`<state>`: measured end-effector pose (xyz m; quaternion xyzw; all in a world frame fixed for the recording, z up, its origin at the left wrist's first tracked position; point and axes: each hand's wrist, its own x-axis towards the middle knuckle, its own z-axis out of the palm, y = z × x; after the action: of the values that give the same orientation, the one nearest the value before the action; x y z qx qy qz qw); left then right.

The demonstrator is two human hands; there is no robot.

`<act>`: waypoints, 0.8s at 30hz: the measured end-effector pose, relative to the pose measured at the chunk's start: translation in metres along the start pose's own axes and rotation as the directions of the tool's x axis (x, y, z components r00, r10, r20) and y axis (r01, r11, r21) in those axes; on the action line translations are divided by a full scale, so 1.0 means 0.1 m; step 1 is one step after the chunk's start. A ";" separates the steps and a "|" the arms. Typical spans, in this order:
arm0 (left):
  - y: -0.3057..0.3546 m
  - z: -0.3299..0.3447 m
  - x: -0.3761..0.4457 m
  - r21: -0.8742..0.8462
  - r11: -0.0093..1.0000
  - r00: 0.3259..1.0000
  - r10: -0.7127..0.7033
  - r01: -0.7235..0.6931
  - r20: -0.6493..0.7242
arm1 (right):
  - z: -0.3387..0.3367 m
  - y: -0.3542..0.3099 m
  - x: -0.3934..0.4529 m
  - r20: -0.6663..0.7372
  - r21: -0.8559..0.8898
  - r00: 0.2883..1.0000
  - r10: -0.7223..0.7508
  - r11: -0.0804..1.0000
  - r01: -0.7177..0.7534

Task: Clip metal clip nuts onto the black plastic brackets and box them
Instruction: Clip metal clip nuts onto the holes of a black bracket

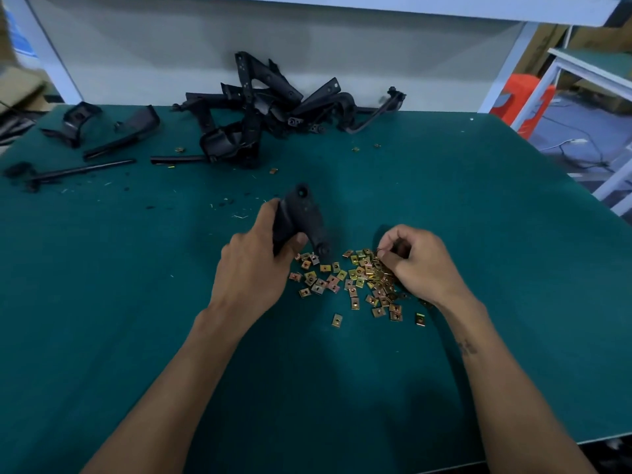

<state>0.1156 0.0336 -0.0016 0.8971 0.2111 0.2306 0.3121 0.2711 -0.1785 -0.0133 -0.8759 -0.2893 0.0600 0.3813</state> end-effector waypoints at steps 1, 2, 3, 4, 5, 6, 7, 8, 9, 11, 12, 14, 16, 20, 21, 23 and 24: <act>0.01 0.00 -0.01 0.012 1.000 1.000 0.012 -0.013 0.026 | 0.01 0.00 -0.01 -0.037 0.008 0.999 -0.026 1.000 0.026; 0.01 0.01 -0.01 0.030 0.999 0.999 0.027 -0.028 0.039 | 0.02 -0.02 -0.02 -0.081 0.033 0.996 -0.048 0.998 0.051; 0.02 0.02 -0.02 0.042 0.998 0.998 0.037 -0.039 0.042 | 0.03 -0.04 -0.02 -0.129 0.078 0.990 -0.058 0.995 0.068; 0.02 0.03 -0.02 0.048 0.998 0.998 0.044 -0.045 0.035 | 0.03 -0.06 -0.02 -0.176 0.140 0.983 -0.054 0.987 0.080; 0.01 0.04 -0.01 0.049 0.998 0.999 0.048 -0.049 0.022 | 0.04 -0.09 -0.03 -0.213 0.204 0.976 -0.043 0.975 0.088; -0.01 0.04 -0.01 0.049 0.998 0.999 0.050 -0.050 0.007 | 0.05 -0.12 -0.04 -0.239 0.256 0.970 -0.038 0.961 0.101; -0.02 0.05 0.00 0.049 0.998 0.999 0.049 -0.049 -0.005 | 0.07 -0.16 -0.05 -0.256 0.290 0.966 -0.044 0.949 0.120; -0.03 0.06 0.01 0.051 0.998 0.999 0.047 -0.047 -0.012 | 0.10 -0.20 -0.08 -0.266 0.306 0.962 -0.064 0.941 0.147; -0.04 0.07 0.02 0.047 0.998 0.999 0.041 -0.040 -0.015 | 0.14 -0.24 -0.10 -0.273 0.310 0.957 -0.095 0.934 0.181; -0.07 0.06 0.05 -0.005 1.000 1.000 0.017 -0.017 -0.008 | 0.23 -0.32 -0.14 -0.271 0.337 0.952 -0.140 0.913 0.230; -0.10 0.06 0.06 -0.061 0.998 1.000 0.002 -0.002 0.003 | 0.27 -0.36 -0.15 -0.253 0.396 0.959 -0.124 0.892 0.220; -0.12 0.06 0.06 -0.231 0.972 0.999 -0.036 0.044 0.039 | 0.32 -0.47 -0.13 -0.192 0.567 0.980 -0.043 0.811 0.146; -0.11 0.06 0.06 -0.327 0.943 0.998 -0.051 0.063 0.048 | 0.33 -0.58 -0.06 -0.107 0.706 0.994 0.004 0.705 0.073; -0.06 0.09 0.05 -0.345 0.937 0.998 -0.049 0.056 0.031 | 0.38 -0.77 0.04 -0.036 0.872 0.999 0.013 0.489 0.025; -0.06 0.10 0.04 -0.354 0.933 0.998 -0.057 0.063 0.029 | 0.40 -0.78 0.04 -0.031 0.906 0.999 0.042 0.424 0.010; -0.06 0.09 0.02 -0.359 0.931 0.998 -0.065 0.068 0.022 | 0.44 -0.78 0.01 -0.017 0.944 0.995 0.097 0.330 -0.016; -0.05 0.09 0.02 -0.357 0.932 0.998 -0.062 0.064 0.017 | 0.45 -0.77 0.00 -0.016 0.948 0.994 0.111 0.316 -0.020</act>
<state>0.1213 0.0336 -0.0107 0.8188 0.1936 0.2525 0.4778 0.2214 -0.1080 0.0089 -0.5014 -0.1492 0.1987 0.8287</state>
